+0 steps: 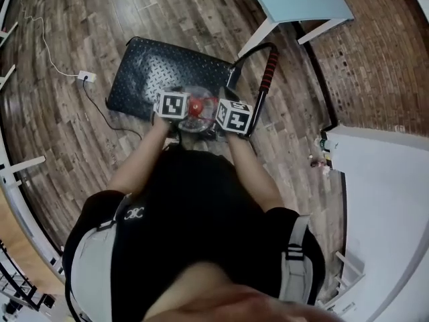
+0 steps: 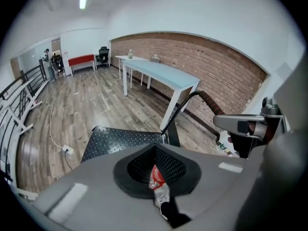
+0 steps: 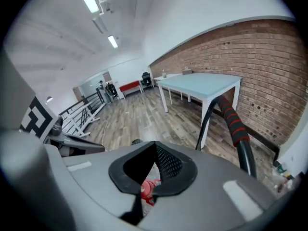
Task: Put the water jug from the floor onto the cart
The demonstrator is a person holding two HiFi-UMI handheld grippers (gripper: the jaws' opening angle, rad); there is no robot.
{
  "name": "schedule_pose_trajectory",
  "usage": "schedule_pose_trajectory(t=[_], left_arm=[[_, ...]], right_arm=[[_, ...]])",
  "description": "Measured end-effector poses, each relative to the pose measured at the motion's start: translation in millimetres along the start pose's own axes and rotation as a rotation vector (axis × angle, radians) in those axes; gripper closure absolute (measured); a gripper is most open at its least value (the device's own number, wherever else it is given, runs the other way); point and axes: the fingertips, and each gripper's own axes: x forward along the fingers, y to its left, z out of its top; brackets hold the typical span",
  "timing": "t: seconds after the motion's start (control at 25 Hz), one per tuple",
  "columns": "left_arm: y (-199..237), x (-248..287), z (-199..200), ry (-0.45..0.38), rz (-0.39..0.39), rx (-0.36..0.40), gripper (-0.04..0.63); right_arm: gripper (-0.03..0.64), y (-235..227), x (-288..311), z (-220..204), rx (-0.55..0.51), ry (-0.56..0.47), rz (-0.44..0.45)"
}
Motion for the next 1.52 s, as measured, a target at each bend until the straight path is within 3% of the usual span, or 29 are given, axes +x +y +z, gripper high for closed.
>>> schedule_pose_trajectory(t=[0.36, 0.64, 0.88, 1.24, 1.52], left_arm=[[-35, -60, 87, -0.213, -0.068, -0.010, 0.594], [-38, -69, 86, -0.215, -0.063, -0.032, 0.594], [-29, -73, 82, -0.210, -0.022, 0.004, 0.594], [-21, -68, 64, -0.173, -0.027, -0.033, 0.594], [-21, -68, 58, -0.160, -0.040, -0.048, 0.594]], right_arm=[[0.604, 2, -48, 85, 0.042, -0.204, 0.076], [0.604, 7, -51, 94, 0.027, -0.211, 0.102], [0.604, 16, -48, 88, 0.037, -0.193, 0.134], [0.604, 22, -41, 77, 0.066, -0.168, 0.150], [0.604, 27, -40, 70, 0.014, -0.151, 0.136]])
